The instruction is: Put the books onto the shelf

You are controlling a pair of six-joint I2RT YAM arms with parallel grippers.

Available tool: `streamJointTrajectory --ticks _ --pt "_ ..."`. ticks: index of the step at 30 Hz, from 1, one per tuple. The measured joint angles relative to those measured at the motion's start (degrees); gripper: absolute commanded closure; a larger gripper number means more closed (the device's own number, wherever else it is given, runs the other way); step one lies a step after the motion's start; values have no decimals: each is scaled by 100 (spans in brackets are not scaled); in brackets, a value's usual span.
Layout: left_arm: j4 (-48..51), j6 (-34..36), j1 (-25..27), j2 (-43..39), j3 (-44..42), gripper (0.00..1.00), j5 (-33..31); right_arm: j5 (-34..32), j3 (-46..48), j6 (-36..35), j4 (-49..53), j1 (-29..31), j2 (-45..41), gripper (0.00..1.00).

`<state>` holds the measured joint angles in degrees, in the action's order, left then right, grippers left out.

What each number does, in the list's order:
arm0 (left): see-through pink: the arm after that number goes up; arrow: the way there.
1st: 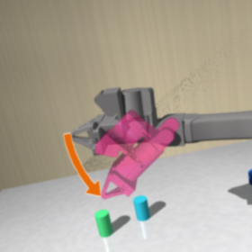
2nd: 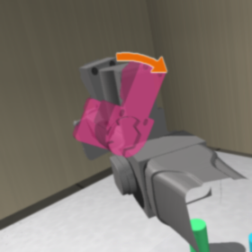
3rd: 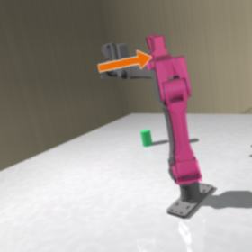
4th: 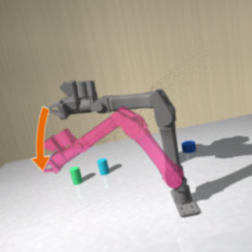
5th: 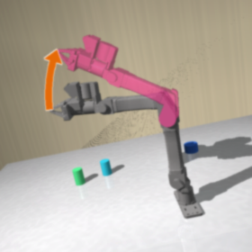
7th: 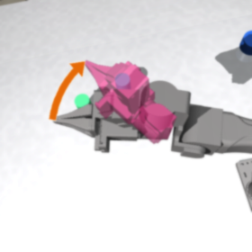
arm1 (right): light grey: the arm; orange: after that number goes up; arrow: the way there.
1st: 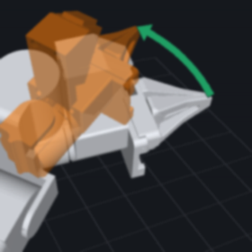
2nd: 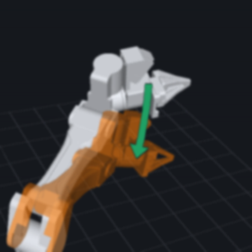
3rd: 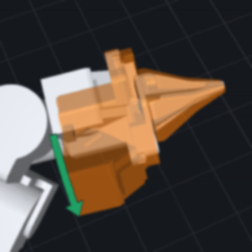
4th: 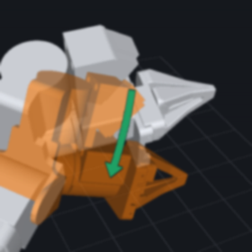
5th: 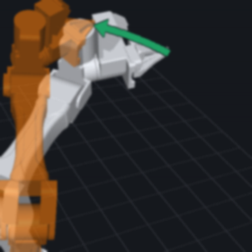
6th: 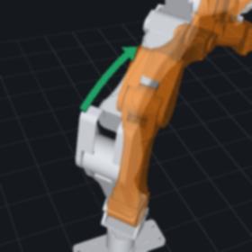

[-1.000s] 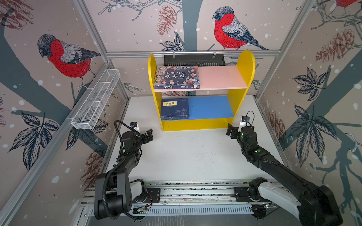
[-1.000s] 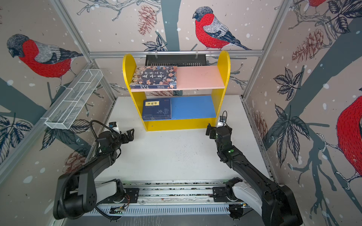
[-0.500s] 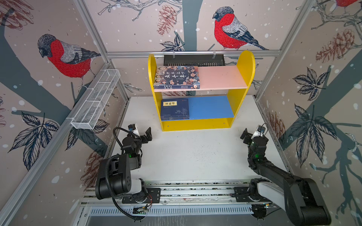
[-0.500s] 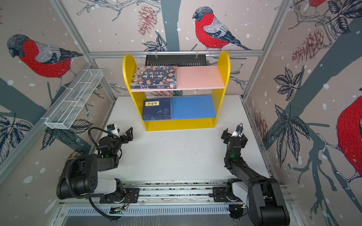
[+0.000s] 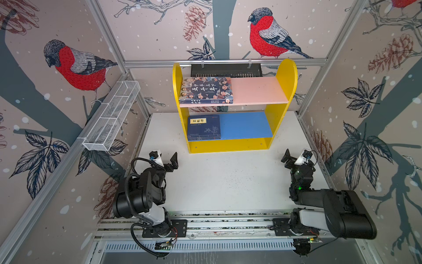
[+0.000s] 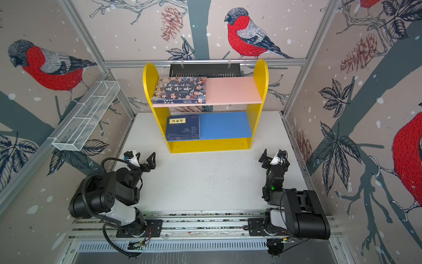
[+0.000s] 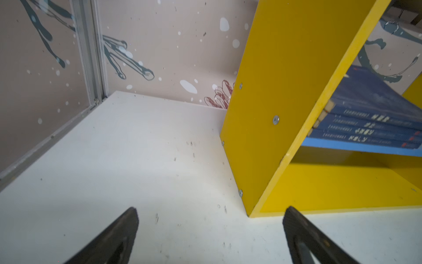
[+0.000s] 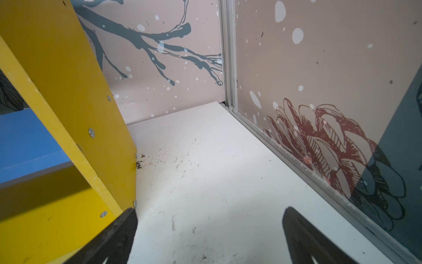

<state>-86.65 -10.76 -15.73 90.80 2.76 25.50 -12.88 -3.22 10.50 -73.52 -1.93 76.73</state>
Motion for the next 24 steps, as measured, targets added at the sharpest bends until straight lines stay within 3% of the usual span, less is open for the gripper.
streamJointTrajectory --ticks 7,15,24 --pt "-334 142 245 59 -247 1 -192 92 109 -35 -1049 4 968 0" --pt "-358 326 463 221 -162 1 -468 417 -708 -151 -273 -2 855 0" --pt "4 544 765 -59 568 1 -769 160 -935 -365 343 361 911 0"
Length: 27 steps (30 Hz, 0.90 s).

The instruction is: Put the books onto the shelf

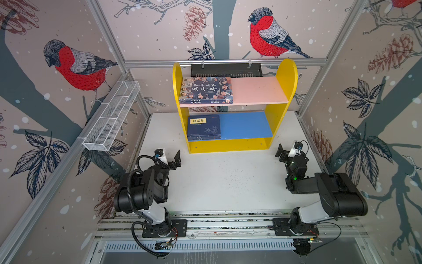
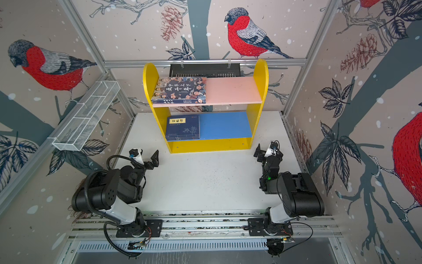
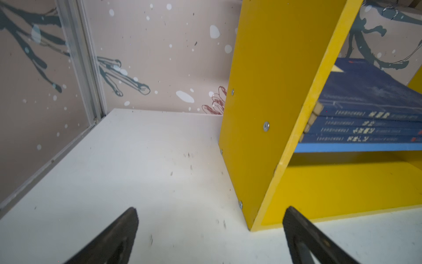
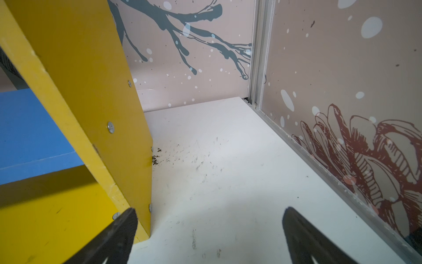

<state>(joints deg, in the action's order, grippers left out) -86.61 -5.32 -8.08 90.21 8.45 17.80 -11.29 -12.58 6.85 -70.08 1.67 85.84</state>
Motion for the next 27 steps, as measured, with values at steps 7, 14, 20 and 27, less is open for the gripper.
streamJointTrajectory --ticks 7,14,20,27 --pt "863 317 310 -96 358 1 -334 -109 -7 -98 103 13 7 0" --pt "1062 400 321 -98 358 1 -442 -122 -11 -101 103 13 7 0" --pt "1099 411 321 -105 358 1 -448 -122 -13 -101 103 13 7 0" --pt "1099 420 321 -105 358 1 -448 -101 -72 -98 125 -44 39 0"
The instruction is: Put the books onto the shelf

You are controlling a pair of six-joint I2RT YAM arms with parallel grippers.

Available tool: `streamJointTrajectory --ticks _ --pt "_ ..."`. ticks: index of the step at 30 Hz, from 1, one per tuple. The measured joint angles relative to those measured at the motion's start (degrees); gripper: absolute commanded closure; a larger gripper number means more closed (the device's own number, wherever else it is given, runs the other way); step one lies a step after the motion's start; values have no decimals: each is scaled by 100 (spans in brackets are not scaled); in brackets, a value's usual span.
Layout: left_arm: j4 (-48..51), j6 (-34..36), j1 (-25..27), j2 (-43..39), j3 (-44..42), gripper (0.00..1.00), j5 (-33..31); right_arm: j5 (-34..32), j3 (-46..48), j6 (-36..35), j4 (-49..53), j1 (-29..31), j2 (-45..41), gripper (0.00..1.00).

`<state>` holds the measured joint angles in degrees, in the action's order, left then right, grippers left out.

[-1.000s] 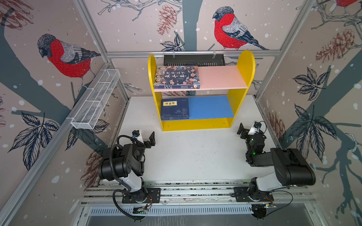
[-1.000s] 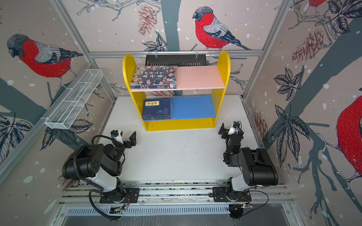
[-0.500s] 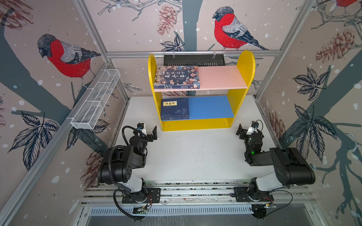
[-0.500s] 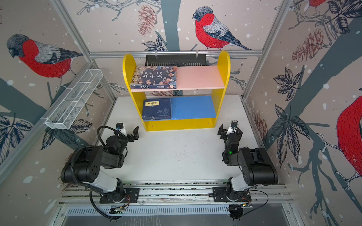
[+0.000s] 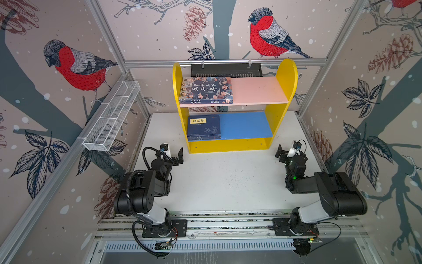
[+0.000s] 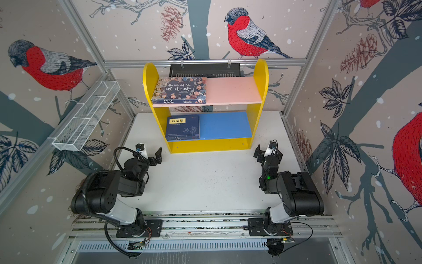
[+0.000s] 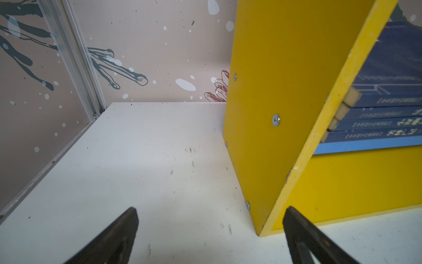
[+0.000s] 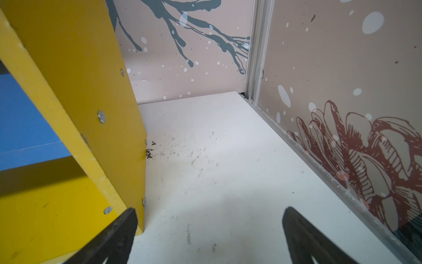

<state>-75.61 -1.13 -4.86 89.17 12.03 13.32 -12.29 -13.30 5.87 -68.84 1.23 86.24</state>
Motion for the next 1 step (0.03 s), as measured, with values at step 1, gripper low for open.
streamJointTrajectory --ticks 1 --pt "0 0 0 0 0 1 0 2 0 0 0 -17 0 0"
